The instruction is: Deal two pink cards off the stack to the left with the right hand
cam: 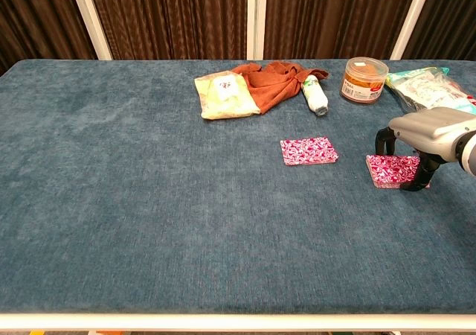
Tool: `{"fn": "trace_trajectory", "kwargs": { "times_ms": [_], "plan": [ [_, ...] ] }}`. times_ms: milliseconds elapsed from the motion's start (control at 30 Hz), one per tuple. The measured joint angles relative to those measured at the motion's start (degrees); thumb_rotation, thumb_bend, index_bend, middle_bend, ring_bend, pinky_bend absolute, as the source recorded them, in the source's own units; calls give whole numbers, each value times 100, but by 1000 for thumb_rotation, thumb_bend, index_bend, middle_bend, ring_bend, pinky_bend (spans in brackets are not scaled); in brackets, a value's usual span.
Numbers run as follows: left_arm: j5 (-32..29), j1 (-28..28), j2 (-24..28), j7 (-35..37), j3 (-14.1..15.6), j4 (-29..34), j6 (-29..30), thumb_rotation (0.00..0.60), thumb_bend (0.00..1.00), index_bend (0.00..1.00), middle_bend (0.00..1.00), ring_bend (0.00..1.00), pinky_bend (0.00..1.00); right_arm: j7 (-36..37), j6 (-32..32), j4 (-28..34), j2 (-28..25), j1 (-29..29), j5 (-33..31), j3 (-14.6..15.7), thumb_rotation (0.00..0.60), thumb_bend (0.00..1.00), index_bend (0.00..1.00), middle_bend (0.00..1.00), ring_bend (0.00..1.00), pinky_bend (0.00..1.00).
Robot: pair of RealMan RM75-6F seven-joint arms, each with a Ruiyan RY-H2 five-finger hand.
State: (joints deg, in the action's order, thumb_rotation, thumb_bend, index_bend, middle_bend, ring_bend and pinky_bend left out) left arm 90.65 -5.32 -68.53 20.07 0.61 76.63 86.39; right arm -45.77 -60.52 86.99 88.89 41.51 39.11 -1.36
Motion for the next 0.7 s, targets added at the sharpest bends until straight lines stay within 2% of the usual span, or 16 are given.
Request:
{"fn": "trace_trajectory", "kwargs": {
  "times_ms": [700],
  "plan": [
    [19,-8,-19,50,1,-32,20,600,16,92,100,0,127,-61,-121,-31,99,-32,93,-91,600,193,432,402,772,872]
  ]
}}
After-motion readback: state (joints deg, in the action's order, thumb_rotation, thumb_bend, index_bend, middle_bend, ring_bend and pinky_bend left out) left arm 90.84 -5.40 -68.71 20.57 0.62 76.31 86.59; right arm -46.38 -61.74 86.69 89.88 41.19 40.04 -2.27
